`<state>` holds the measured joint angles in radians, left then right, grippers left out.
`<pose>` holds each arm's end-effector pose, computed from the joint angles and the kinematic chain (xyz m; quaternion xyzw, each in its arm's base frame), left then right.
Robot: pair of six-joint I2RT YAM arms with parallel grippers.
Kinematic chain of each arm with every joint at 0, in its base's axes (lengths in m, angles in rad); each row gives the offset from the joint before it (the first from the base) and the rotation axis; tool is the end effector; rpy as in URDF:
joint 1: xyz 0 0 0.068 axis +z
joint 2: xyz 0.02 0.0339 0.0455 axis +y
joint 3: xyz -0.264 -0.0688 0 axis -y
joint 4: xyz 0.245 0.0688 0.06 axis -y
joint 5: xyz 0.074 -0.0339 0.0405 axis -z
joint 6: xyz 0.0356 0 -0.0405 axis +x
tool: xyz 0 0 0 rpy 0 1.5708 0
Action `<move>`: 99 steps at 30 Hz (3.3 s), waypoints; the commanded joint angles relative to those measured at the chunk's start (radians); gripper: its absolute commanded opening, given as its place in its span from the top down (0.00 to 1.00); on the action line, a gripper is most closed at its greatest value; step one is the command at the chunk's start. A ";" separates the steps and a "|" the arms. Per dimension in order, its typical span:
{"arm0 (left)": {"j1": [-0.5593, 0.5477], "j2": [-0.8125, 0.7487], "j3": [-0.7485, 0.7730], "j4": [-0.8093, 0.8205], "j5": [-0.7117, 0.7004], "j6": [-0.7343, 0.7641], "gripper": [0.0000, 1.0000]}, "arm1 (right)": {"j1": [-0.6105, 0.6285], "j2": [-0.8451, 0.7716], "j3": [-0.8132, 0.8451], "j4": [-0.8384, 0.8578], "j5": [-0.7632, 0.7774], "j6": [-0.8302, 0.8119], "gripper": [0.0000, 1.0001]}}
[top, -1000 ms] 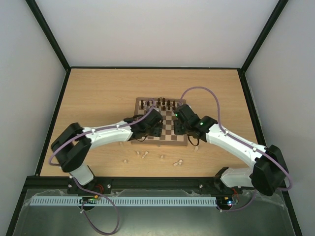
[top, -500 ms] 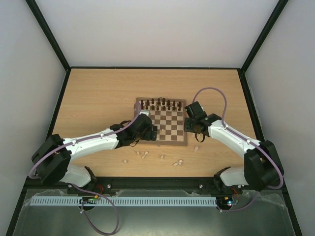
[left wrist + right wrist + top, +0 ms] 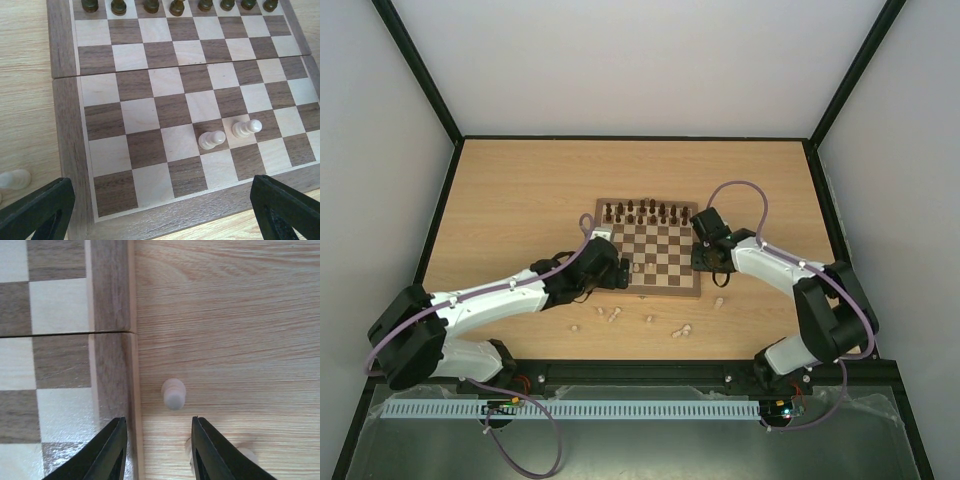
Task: Set up the chess pieces on the board
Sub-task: Pick up the chess piece at the center of the board, then place the chess piece on the chessboard.
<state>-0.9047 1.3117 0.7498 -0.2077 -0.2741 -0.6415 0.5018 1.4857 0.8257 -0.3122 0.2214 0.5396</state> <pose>0.1741 -0.2059 0.2136 0.0669 0.9113 -0.1797 0.3644 0.2573 0.1322 0.1839 0.0505 0.9489 0.0542 0.3067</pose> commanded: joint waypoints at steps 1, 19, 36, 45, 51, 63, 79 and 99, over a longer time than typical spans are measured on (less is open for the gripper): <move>0.010 -0.020 -0.017 -0.003 -0.019 -0.014 0.01 | -0.026 0.026 0.012 0.000 0.013 -0.002 0.64; 0.021 0.013 -0.013 0.013 -0.010 -0.009 0.01 | -0.062 0.092 0.036 0.038 -0.014 -0.034 0.77; 0.020 0.030 -0.008 0.024 -0.008 -0.008 0.01 | -0.061 0.012 0.052 -0.004 0.025 -0.041 0.95; 0.044 -0.003 -0.012 -0.003 -0.028 -0.015 0.01 | 0.054 -0.103 0.064 -0.056 -0.017 -0.038 0.95; 0.079 -0.043 -0.027 -0.024 -0.037 -0.021 0.01 | 0.148 -0.073 0.089 -0.056 -0.051 -0.033 0.94; 0.119 -0.105 -0.066 -0.052 -0.048 -0.037 0.01 | 0.243 0.045 0.157 -0.054 -0.050 -0.060 0.93; 0.174 -0.112 -0.104 -0.058 -0.047 -0.047 0.01 | 0.281 0.135 0.200 -0.062 -0.054 -0.070 0.92; 0.191 -0.076 -0.113 -0.031 -0.033 -0.037 0.01 | 0.291 0.111 0.193 -0.088 -0.050 -0.064 0.77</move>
<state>-0.7212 1.2240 0.6476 -0.2523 -0.3061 -0.6827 0.7860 1.6123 1.0031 -0.3393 0.1661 0.4755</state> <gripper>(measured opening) 0.992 0.226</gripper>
